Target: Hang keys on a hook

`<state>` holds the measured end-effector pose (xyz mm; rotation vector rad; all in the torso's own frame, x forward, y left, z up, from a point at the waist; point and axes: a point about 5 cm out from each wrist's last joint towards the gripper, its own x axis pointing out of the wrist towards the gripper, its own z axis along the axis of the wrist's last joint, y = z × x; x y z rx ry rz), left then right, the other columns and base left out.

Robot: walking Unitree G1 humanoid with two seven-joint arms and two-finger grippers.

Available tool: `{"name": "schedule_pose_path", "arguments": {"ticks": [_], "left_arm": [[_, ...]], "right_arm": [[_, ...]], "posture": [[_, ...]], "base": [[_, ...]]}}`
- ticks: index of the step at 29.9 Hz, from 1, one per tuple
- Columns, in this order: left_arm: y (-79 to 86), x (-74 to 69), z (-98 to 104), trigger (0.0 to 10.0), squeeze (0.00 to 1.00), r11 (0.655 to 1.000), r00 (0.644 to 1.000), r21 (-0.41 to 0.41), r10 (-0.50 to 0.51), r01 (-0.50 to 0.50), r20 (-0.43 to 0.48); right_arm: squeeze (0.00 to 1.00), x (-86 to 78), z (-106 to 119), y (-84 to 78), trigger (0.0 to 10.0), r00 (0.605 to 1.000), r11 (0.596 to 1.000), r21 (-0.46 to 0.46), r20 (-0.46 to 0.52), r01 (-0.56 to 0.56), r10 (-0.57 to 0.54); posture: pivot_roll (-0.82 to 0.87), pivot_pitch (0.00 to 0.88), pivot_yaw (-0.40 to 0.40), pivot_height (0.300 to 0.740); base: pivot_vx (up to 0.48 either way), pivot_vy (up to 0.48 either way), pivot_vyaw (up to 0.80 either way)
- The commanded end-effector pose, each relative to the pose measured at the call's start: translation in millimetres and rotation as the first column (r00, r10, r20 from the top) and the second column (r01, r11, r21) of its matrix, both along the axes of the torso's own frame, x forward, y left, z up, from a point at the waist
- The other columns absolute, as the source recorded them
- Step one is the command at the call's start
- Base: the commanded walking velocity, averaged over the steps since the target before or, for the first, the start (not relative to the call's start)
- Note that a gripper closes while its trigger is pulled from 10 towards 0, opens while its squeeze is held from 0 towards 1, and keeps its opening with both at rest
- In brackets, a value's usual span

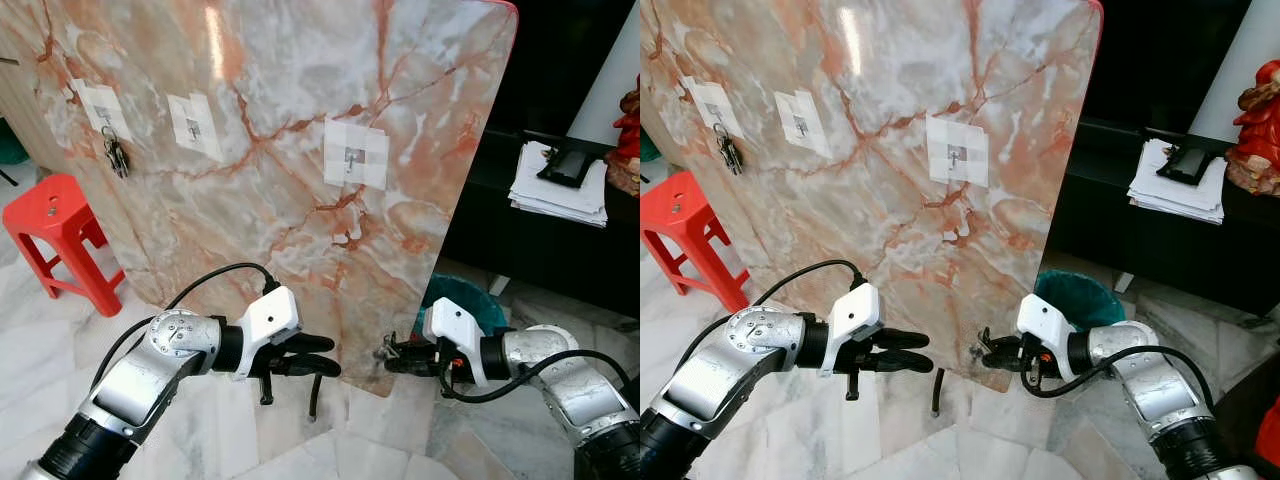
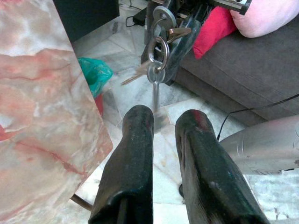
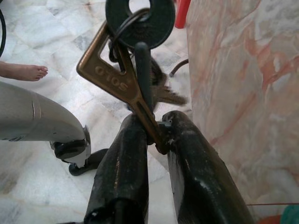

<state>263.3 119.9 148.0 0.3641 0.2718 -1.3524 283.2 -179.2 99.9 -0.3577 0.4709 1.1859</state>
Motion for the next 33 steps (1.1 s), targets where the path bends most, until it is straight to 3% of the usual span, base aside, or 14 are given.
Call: {"name": "schedule_pose_path", "arguments": {"ticks": [1,10,16,21,24,25,26,28,30,33], "left_arm": [[4.8,2.0,0,10.0,0.00,0.999,0.999,0.018,0.029,-0.029,0.021],[12.5,14.6,-7,10.0,0.00,0.979,0.976,0.019,0.200,-0.202,0.086],[17.1,27.1,-8,10.0,0.00,0.930,0.920,-0.030,0.366,-0.365,0.138],[23.4,31.4,-15,10.0,0.00,0.848,0.835,-0.115,0.530,-0.517,0.149],[31.1,30.5,-26,10.0,0.00,0.790,0.781,-0.140,0.612,-0.597,0.127],[36.6,30.2,-32,10.0,0.00,0.748,0.740,-0.158,0.662,-0.644,0.116],[36.6,30.2,-32,10.0,0.00,0.748,0.740,-0.158,0.662,-0.644,0.116],[49.0,29.7,-43,10.0,0.00,0.652,0.648,-0.192,0.756,-0.733,0.091],[55.5,28.7,-50,10.0,0.00,0.601,0.600,-0.198,0.797,-0.774,0.074],[69.6,27.2,-63,10.0,0.00,0.480,0.477,-0.198,0.877,-0.855,0.066]], "right_arm": [[0.00,6.0,9,0.2,0.0,0.999,1.000,0.008,0.042,0.007,-0.007],[0.00,16.8,6,-6.1,0.0,0.990,0.992,-0.105,0.131,0.075,-0.061],[0.00,25.3,11,-6.1,0.0,0.970,0.981,-0.097,0.193,0.169,-0.148],[0.00,33.9,14,-3.1,0.0,0.917,0.942,-0.035,0.244,0.333,-0.315],[0.00,33.4,16,1.6,0.0,0.888,0.914,0.048,0.223,0.402,-0.402],[0.00,31.3,17,3.5,0.0,0.869,0.892,0.094,0.201,0.443,-0.453],[0.00,31.3,17,3.5,0.0,0.869,0.892,0.094,0.201,0.443,-0.453],[0.00,23.5,17,4.6,0.0,0.836,0.849,0.156,0.155,0.506,-0.526],[0.00,17.1,16,3.3,0.0,0.811,0.815,0.191,0.121,0.548,-0.573],[0.00,8.6,9,-3.0,0.0,0.758,0.753,0.208,0.073,0.624,-0.648]], "posture": [[0.08,0.039,-0.019,0.740],[0.09,0.041,-0.025,0.740],[0.09,0.041,-0.025,0.740],[0.09,0.036,-0.035,0.740],[0.09,0.034,-0.039,0.740],[0.09,0.030,-0.043,0.740],[0.09,0.030,-0.043,0.740],[0.08,0.020,-0.041,0.740],[0.08,0.018,-0.041,0.740],[0.08,0.007,-0.040,0.740]], "base": [[0.000,0.000,0.00],[0.000,0.000,0.00],[0.000,0.000,0.00],[0.000,0.000,0.00],[0.000,0.000,0.00],[0.000,0.000,0.00],[0.000,0.000,0.00],[0.000,0.000,0.00],[0.000,0.000,0.00],[0.000,0.000,0.00]]}}
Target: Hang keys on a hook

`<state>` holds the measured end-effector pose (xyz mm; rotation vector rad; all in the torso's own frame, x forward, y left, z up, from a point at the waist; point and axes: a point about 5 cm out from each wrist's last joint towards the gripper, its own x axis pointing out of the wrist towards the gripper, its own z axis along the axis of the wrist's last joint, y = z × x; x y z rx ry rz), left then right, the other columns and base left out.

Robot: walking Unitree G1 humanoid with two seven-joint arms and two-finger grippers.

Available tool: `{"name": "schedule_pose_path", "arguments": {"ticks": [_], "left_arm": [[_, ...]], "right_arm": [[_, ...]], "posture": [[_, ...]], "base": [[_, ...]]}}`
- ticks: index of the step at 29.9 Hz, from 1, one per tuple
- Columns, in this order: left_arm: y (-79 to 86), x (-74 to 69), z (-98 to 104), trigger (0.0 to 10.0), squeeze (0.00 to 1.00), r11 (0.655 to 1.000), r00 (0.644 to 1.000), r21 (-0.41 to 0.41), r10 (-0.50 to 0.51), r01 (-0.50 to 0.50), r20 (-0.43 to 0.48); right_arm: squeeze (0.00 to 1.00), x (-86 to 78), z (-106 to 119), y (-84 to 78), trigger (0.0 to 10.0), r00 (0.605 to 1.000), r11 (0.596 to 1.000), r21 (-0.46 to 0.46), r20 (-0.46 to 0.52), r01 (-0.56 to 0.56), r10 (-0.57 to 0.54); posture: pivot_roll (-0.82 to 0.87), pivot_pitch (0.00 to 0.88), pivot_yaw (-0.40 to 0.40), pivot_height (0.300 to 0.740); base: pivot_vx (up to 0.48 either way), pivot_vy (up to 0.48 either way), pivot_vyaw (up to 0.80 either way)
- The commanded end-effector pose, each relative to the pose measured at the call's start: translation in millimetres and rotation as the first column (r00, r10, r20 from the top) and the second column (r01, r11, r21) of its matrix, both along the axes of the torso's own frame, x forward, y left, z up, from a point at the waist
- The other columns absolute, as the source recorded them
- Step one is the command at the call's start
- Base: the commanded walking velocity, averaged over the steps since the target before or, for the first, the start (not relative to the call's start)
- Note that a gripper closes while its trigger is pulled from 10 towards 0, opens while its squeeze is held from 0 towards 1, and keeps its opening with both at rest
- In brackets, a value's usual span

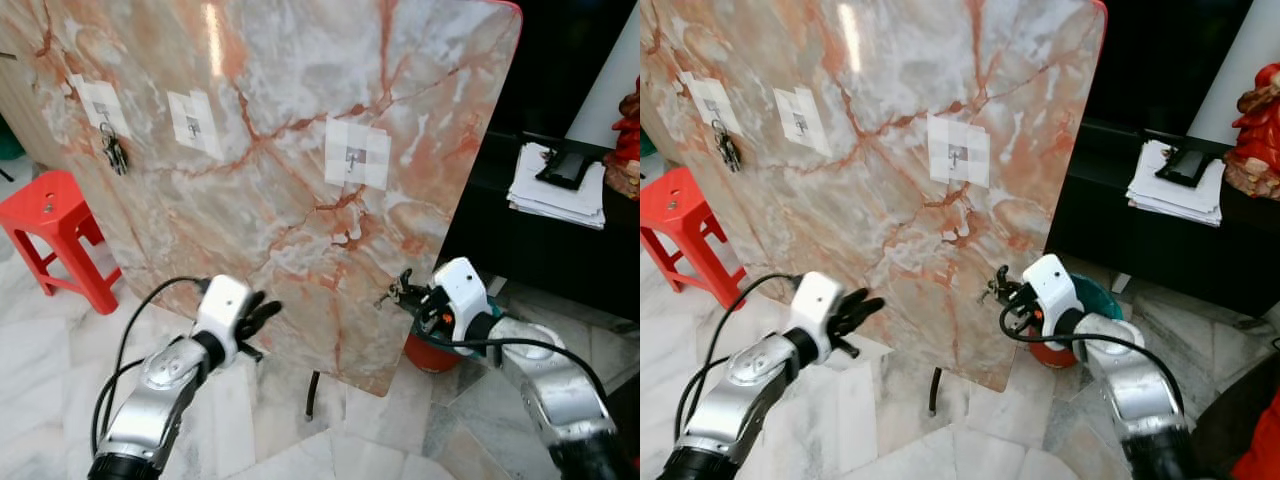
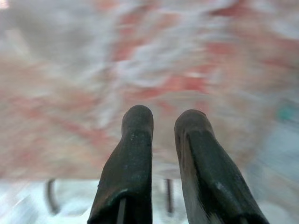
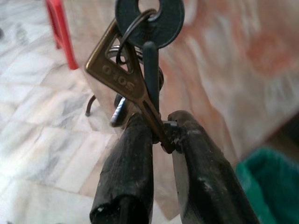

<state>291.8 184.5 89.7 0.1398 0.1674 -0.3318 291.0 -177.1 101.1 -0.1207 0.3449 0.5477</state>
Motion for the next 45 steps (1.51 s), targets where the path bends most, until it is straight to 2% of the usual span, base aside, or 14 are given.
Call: {"name": "schedule_pose_path", "arguments": {"ticks": [1,3,5,9,12,18,19,20,21,22,25,35,41,45], "left_arm": [[14.7,-2.6,-15,10.0,0.00,0.991,0.991,0.039,0.131,-0.130,-0.009],[23.1,-5.3,-26,10.0,0.00,0.978,0.978,0.043,0.206,-0.205,-0.029],[32.2,-10.9,-41,10.0,0.00,0.958,0.956,0.049,0.286,-0.284,-0.057],[37.9,-21.4,-62,10.0,0.00,0.942,0.933,0.034,0.334,-0.333,-0.135],[38.3,-29.4,-75,10.0,0.00,0.943,0.925,0.049,0.331,-0.328,-0.184],[46.3,-56.2,-113,10.0,0.00,0.917,0.863,0.127,0.399,-0.378,-0.311],[47.1,-58.7,-116,10.0,0.00,0.915,0.856,0.127,0.403,-0.383,-0.322],[48.0,-61.6,-119,10.0,0.00,0.912,0.849,0.131,0.409,-0.388,-0.334],[48.0,-61.6,-119,10.0,0.00,0.912,0.849,0.131,0.409,-0.388,-0.334],[48.9,-64.8,-122,10.0,0.00,0.910,0.842,0.142,0.415,-0.390,-0.345],[52.2,-84.4,-139,10.0,0.00,0.893,0.790,0.166,0.448,-0.419,-0.417],[45.7,-93.4,-148,10.0,0.00,0.894,0.770,0.158,0.443,-0.420,-0.459],[41.2,-99.1,-154,10.0,0.00,0.910,0.763,0.174,0.411,-0.377,-0.498],[40.9,-102.3,-156,10.0,0.00,0.907,0.754,0.172,0.415,-0.383,-0.509]], "right_arm": [[0.00,-3.0,-1,-12.9,0.0,0.990,0.990,0.020,-0.009,0.143,-0.143],[0.00,-7.5,-8,-20.8,0.0,0.966,0.966,0.030,-0.035,0.256,-0.255],[0.00,-15.3,-16,-33.7,0.0,0.912,0.913,0.018,-0.064,0.407,-0.406],[0.00,-23.6,-26,-46.4,0.0,0.846,0.851,0.010,-0.111,0.525,-0.521],[0.00,-25.0,-33,-47.9,0.0,0.836,0.843,-0.004,-0.129,0.537,-0.533],[0.00,-12.8,-39,-38.8,0.0,0.845,0.851,-0.016,-0.102,0.526,-0.524],[0.00,-11.5,-38,-37.9,3.6,0.849,0.854,-0.014,-0.101,0.521,-0.519],[0.00,-10.1,-37,-37.2,5.9,0.849,0.853,-0.012,-0.098,0.521,-0.520],[0.00,-10.1,-37,-37.2,5.9,0.849,0.853,-0.012,-0.098,0.521,-0.520],[0.00,-8.6,-35,-36.9,10.0,0.847,0.852,-0.011,-0.095,0.524,-0.522],[0.00,-2.8,-32,-37.4,10.0,0.837,0.840,-0.007,-0.076,0.542,-0.541],[0.00,0.2,-30,-35.9,10.0,0.826,0.827,0.018,-0.054,0.562,-0.561],[0.00,1.1,-29,-41.6,10.0,0.791,0.792,0.029,-0.063,0.610,-0.608],[0.00,4.0,-27,-41.1,10.0,0.789,0.789,0.028,-0.063,0.613,-0.611]], "posture": [[0.07,0.000,-0.040,0.740],[0.07,0.000,-0.040,0.740],[0.06,0.000,-0.045,0.740],[0.06,0.000,-0.044,0.740],[0.06,0.000,-0.041,0.740],[0.07,0.000,-0.044,0.740],[0.07,0.000,-0.045,0.740],[0.07,0.000,-0.048,0.740],[0.07,0.000,-0.048,0.740],[0.08,0.000,-0.051,0.740],[0.07,0.000,-0.050,0.740],[0.08,0.005,-0.049,0.740],[0.08,0.014,-0.045,0.740],[0.08,0.016,-0.045,0.740]], "base": [[0.000,0.000,0.00],[0.000,0.000,0.00],[0.000,0.000,0.00],[0.000,0.000,0.00],[0.000,0.000,0.00],[0.000,0.000,0.00],[0.000,0.000,0.00],[0.000,0.000,0.00],[0.000,0.000,0.00],[0.000,0.000,0.00],[0.000,0.000,0.00],[0.000,0.230,0.00],[0.000,0.435,0.00],[0.000,0.480,-0.44]]}}
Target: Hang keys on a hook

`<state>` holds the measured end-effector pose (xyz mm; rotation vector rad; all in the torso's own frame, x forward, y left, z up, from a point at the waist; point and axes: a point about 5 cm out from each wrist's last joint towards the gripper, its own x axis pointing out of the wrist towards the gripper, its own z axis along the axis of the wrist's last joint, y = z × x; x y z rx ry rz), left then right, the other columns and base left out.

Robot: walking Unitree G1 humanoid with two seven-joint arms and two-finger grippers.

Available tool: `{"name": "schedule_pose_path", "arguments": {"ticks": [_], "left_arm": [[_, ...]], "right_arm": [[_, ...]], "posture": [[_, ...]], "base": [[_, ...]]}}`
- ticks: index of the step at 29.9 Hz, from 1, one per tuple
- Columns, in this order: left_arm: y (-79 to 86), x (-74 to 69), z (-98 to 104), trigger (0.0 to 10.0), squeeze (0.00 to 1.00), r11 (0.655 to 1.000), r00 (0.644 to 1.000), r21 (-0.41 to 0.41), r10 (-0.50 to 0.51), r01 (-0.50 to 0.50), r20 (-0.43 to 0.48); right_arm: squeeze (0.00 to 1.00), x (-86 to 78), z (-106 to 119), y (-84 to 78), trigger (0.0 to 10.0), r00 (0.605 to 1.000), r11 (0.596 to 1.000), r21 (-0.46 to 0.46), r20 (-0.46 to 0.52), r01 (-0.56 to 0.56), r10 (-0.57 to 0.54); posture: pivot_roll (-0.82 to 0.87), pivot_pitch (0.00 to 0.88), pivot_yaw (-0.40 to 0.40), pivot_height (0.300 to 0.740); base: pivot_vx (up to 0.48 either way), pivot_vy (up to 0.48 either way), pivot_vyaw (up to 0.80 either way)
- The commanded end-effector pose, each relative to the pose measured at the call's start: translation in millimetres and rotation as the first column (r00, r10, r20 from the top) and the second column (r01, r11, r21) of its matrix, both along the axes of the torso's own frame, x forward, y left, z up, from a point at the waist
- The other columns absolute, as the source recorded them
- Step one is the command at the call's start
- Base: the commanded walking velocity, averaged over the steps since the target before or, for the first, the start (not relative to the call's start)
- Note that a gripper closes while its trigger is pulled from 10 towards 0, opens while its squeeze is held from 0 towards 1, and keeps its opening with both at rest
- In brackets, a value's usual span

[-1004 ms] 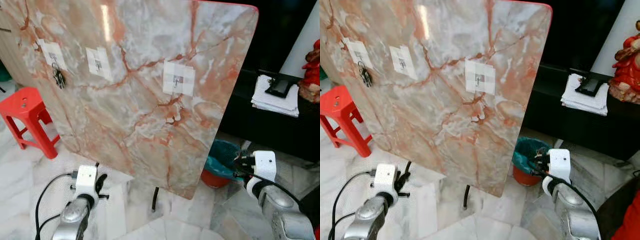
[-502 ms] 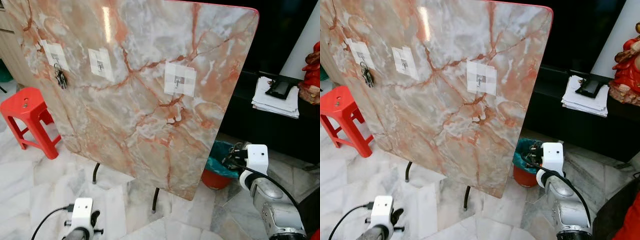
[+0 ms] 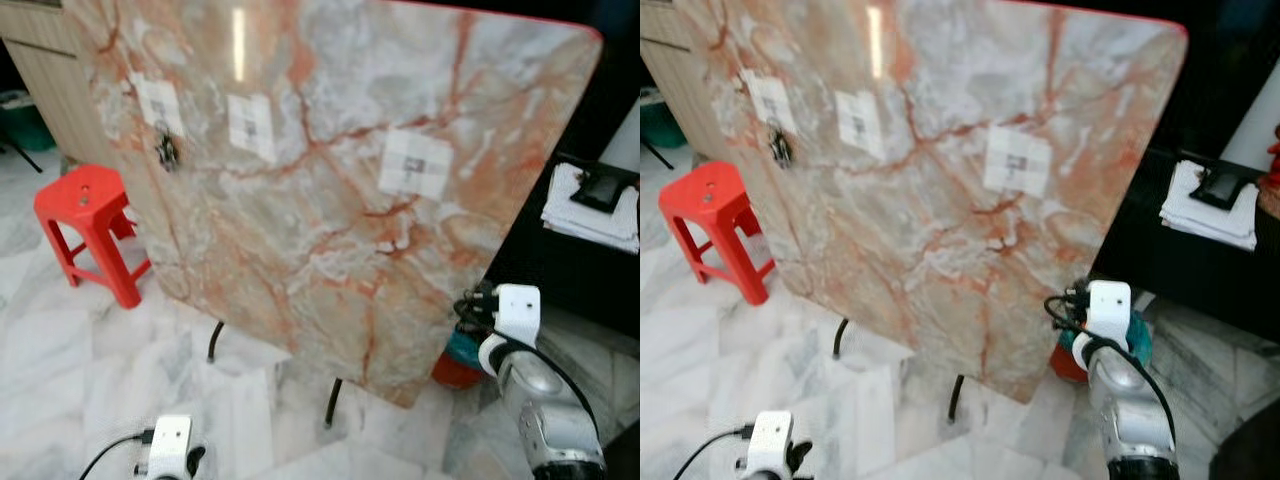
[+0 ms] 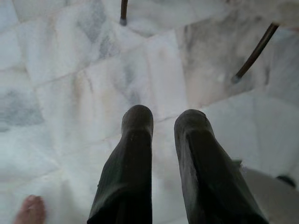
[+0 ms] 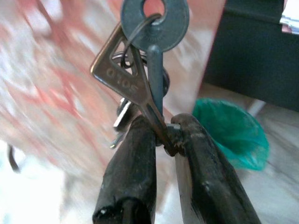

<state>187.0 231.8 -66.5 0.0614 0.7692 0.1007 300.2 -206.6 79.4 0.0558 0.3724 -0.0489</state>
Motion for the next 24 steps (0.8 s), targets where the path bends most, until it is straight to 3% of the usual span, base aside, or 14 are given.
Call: {"name": "schedule_pose_path", "arguments": {"ticks": [1,10,24], "left_arm": [[-6.3,1.9,0,10.0,0.00,1.000,1.000,-0.010,-0.018,0.018,0.009],[-4.1,-4.7,-4,10.0,0.00,1.000,1.000,-0.017,0.000,-0.001,-0.011],[-1.1,-5.1,-5,10.0,0.00,0.999,0.999,-0.029,0.031,-0.031,-0.026]], "right_arm": [[0.00,-4.3,-6,-11.1,10.0,0.999,0.999,-0.010,-0.028,0.043,-0.043],[0.00,5.9,-4,4.6,10.0,1.000,1.000,0.002,-0.026,0.012,-0.012],[0.00,15.5,-2,14.4,10.0,1.000,1.000,0.011,-0.016,0.022,-0.022]], "posture": [[0.08,0.016,-0.045,0.740],[0.09,0.007,-0.043,0.740],[0.10,0.000,-0.025,0.740]], "base": [[0.000,0.480,-0.80],[0.000,0.480,-0.80],[0.000,0.480,-0.80]]}}
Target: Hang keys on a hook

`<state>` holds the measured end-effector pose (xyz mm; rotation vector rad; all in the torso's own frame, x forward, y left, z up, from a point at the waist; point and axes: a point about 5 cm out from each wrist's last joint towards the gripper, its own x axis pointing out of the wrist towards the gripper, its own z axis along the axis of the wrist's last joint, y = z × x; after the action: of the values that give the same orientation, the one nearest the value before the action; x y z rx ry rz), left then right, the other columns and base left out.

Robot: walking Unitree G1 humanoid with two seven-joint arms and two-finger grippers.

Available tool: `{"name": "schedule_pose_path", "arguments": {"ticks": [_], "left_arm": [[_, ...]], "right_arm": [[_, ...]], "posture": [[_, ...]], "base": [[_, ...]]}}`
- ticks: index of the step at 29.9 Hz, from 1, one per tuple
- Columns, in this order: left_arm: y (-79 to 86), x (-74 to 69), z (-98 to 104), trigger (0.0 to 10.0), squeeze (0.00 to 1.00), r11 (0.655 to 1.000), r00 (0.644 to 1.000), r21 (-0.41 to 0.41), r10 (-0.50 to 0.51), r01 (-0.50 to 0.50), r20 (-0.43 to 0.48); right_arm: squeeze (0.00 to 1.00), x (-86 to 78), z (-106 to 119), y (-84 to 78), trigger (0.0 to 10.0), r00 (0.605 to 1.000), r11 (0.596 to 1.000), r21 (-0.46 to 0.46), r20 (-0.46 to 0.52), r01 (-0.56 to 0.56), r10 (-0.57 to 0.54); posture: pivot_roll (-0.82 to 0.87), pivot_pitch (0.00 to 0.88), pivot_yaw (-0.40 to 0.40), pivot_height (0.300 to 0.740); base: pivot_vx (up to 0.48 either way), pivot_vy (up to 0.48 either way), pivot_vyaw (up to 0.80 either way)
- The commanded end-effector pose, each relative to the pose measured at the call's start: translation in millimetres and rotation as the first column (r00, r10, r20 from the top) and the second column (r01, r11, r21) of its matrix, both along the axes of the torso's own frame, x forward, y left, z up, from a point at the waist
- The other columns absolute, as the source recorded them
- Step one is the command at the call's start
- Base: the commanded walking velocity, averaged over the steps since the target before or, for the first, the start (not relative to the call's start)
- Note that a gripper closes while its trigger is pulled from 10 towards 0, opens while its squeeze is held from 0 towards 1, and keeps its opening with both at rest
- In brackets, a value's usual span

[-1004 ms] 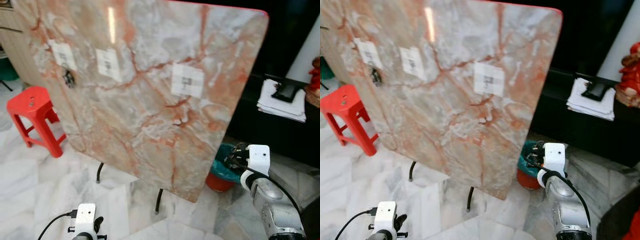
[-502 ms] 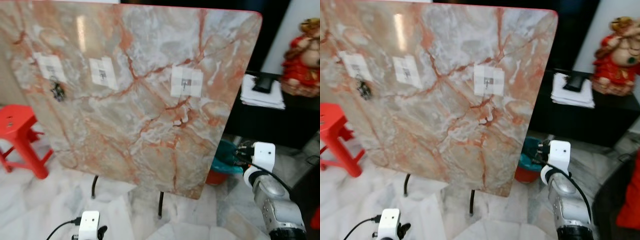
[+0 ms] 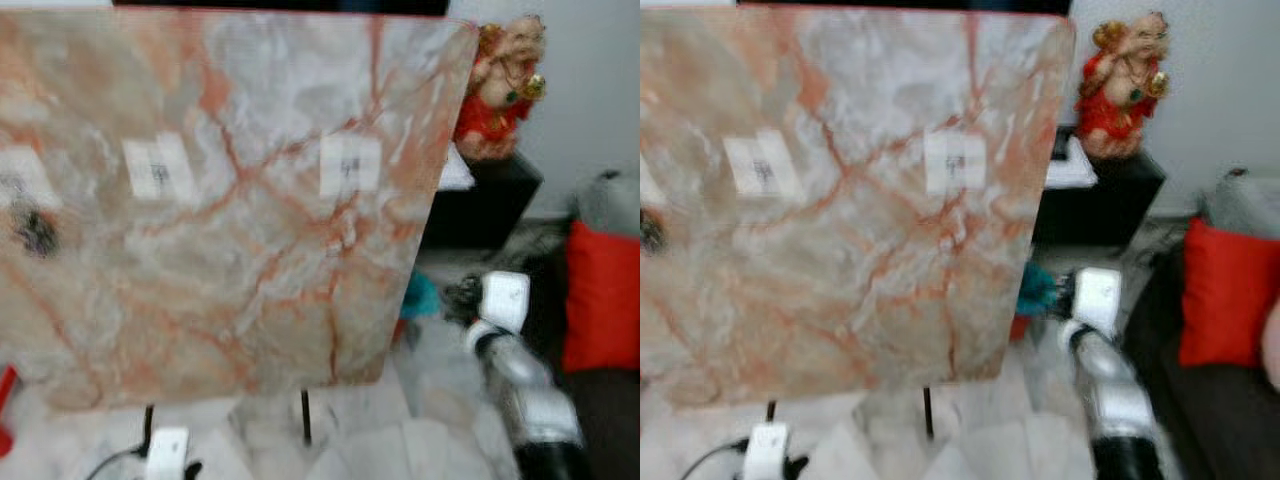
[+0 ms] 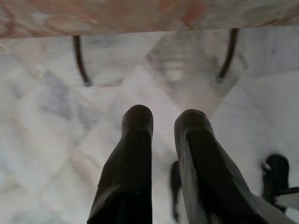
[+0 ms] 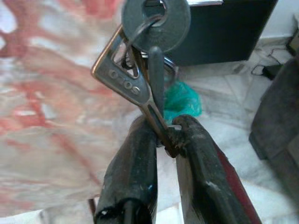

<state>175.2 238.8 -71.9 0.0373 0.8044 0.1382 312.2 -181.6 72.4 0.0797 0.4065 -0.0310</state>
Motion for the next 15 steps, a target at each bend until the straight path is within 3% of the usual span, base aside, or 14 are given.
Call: {"name": "schedule_pose_path", "arguments": {"ticks": [1,6,12,15], "left_arm": [[-8.1,6.6,0.7,10.0,0.00,1.000,1.000,-0.020,-0.013,0.013,0.008],[-8.0,6.9,0.6,10.0,0.00,1.000,1.000,-0.021,-0.021,0.022,0.002],[-7.3,2.6,-1.6,10.0,0.00,1.000,1.000,-0.022,-0.020,0.020,-0.015],[-6.5,-1.1,-3.1,10.0,0.00,1.000,1.000,-0.020,-0.018,0.017,-0.021]], "right_arm": [[0.00,3.6,4.8,-10.6,10.0,0.999,0.999,-0.016,0.017,0.036,-0.036],[0.00,6.0,6.4,-8.8,10.0,0.999,0.999,-0.013,0.028,0.041,-0.041],[0.00,7.7,8.4,-7.6,10.0,0.998,0.999,-0.007,0.043,0.048,-0.047],[0.00,9.8,10.3,-6.2,10.0,0.997,0.999,-0.007,0.055,0.045,-0.044]], "posture": [[0.10,0.000,-0.025,0.740],[0.10,0.000,-0.021,0.740],[0.10,0.000,-0.018,0.740],[0.10,0.000,-0.018,0.740]], "base": [[0.000,0.480,-0.80],[0.000,0.480,-0.76],[0.000,0.480,0.00],[0.000,0.252,0.00]]}}
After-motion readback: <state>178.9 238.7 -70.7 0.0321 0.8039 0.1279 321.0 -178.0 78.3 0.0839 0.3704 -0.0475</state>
